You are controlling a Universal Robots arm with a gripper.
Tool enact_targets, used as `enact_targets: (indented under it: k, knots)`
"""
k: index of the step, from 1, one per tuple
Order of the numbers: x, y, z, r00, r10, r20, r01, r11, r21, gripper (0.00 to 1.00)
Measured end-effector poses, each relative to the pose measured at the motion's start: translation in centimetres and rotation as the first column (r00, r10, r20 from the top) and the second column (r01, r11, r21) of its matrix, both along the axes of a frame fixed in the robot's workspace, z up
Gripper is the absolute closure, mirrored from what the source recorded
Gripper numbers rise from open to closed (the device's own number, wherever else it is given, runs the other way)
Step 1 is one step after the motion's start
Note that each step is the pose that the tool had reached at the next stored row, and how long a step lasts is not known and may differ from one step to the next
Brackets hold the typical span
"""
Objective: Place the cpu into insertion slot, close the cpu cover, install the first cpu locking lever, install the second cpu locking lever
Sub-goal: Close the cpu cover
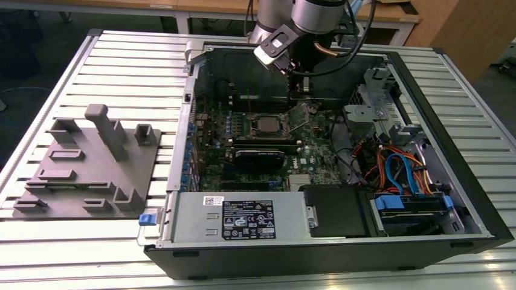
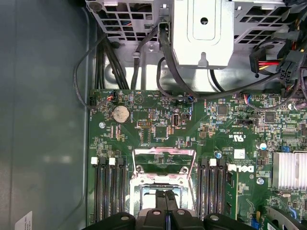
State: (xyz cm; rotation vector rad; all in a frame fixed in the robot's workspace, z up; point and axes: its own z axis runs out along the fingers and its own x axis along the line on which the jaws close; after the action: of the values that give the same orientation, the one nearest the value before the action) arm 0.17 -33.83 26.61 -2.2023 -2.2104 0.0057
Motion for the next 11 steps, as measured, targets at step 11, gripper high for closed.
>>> enact_targets:
  k: [11]
  knots:
    - [0.35,0.0,-0.01,1.0,0.0,0.0,0.0,1.0,0.0,0.9]
